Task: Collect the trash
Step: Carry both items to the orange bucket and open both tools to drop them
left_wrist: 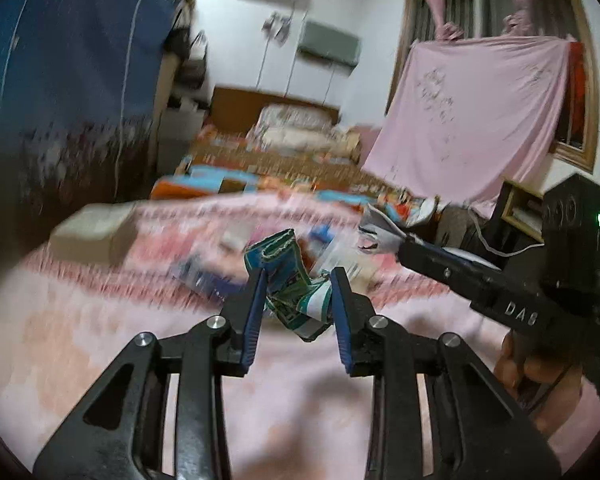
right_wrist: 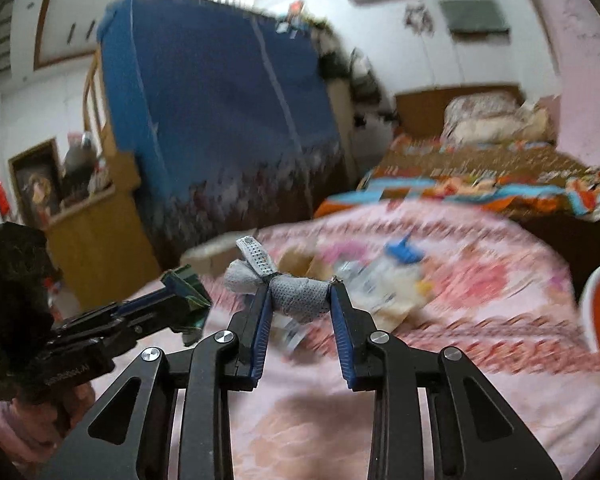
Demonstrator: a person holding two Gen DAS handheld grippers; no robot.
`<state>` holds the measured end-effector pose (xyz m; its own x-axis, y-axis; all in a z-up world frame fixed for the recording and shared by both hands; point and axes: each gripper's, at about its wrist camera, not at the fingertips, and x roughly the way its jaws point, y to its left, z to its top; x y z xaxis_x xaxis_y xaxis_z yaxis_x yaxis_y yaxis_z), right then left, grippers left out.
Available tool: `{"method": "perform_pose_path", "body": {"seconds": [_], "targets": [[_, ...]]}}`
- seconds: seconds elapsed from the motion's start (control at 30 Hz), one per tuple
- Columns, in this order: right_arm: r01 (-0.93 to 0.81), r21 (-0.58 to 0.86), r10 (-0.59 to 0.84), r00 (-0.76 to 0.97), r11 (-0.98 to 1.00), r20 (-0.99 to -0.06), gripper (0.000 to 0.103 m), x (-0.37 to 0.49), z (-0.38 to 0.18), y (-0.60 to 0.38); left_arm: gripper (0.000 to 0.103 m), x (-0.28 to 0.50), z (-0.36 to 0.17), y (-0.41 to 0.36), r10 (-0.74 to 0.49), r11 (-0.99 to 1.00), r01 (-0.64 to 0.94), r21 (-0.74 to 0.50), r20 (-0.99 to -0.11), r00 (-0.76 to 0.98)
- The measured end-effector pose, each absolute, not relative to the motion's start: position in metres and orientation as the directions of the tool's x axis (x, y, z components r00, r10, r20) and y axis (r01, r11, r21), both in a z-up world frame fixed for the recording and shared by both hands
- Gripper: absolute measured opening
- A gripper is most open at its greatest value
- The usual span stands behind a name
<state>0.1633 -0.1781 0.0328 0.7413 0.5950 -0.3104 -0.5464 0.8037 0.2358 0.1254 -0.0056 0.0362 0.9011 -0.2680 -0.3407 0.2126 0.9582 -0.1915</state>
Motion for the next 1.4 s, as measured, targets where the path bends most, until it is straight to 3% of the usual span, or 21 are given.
{"method": "perform_pose_path", "body": {"seconds": [0.37, 0.6, 0.73, 0.97, 1.4], "targets": [[-0.250, 0.148, 0.256, 0.966, 0.957, -0.023, 0.027, 0.146, 0.069, -0.251, 0.019, 0.148, 0.093, -0.077, -0.399, 0.917, 0.396, -0.050, -0.134, 0.907], [-0.009, 0.150, 0.002, 0.999, 0.989, 0.043, 0.028, 0.146, 0.074, -0.308, 0.019, 0.172, 0.097, -0.134, -0.542, 0.840, 0.541, -0.047, -0.134, 0.829], [0.092, 0.187, -0.098, 0.995, 0.978, 0.026, 0.028, 0.151, 0.068, -0.342, 0.019, 0.181, 0.092, -0.168, -0.607, 0.792, 0.608, -0.056, -0.170, 0.776], [0.228, 0.256, -0.208, 0.973, 0.939, -0.103, 0.030, 0.164, 0.047, -0.384, 0.019, 0.214, 0.079, -0.215, -0.687, 0.720, 0.679, -0.146, -0.293, 0.665], [0.343, 0.286, -0.260, 0.920, 0.895, -0.292, 0.030, 0.169, 0.022, -0.408, 0.020, 0.260, 0.041, -0.279, -0.669, 0.720, 0.630, -0.293, -0.536, 0.515]]}}
